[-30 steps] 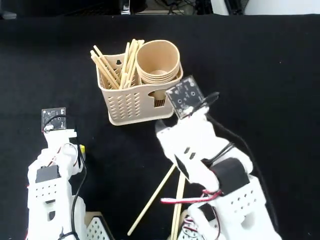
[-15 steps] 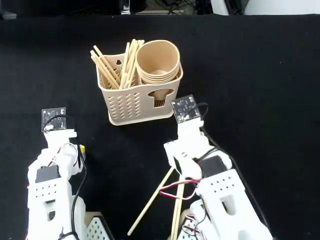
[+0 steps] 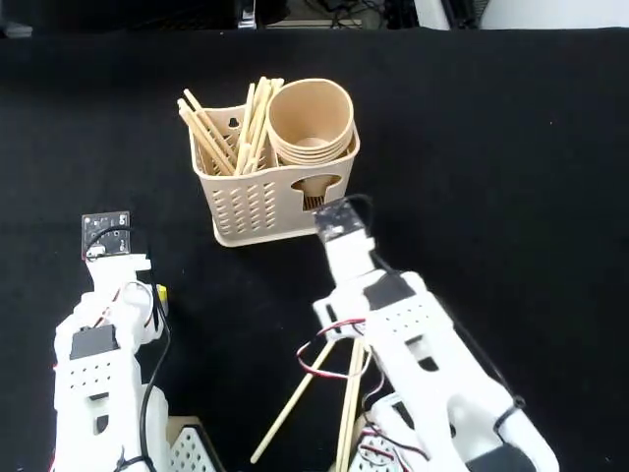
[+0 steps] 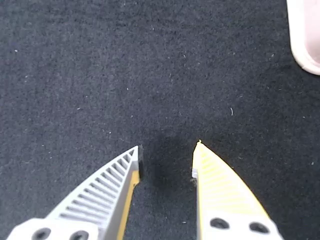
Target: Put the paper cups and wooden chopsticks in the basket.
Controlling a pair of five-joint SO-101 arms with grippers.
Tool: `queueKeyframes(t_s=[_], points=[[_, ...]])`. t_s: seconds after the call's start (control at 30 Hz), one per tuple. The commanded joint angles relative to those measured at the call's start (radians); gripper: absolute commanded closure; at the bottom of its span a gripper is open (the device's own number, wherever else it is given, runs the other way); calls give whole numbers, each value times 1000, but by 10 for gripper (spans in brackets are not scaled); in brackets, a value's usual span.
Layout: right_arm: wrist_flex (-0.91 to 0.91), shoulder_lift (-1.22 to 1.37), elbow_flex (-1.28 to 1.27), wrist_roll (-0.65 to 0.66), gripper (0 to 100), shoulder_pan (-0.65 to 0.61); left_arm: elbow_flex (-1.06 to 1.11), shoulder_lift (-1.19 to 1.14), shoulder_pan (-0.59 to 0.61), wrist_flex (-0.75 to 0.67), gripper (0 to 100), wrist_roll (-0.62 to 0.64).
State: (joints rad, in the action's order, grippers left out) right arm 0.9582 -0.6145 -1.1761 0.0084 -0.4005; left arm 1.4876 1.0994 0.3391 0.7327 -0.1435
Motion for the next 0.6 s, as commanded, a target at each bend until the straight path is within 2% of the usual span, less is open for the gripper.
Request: queueKeyframes(t_s=[0.0,0.33,0.57], points=[[8,30,51,-3,836,-54,-2,-5,-13,-18,812,3],[18,166,102,-5,837,-75,-2,-5,-13,-18,812,3],[155,168,220,-5,836,-21,-4,-5,-13,-18,812,3]])
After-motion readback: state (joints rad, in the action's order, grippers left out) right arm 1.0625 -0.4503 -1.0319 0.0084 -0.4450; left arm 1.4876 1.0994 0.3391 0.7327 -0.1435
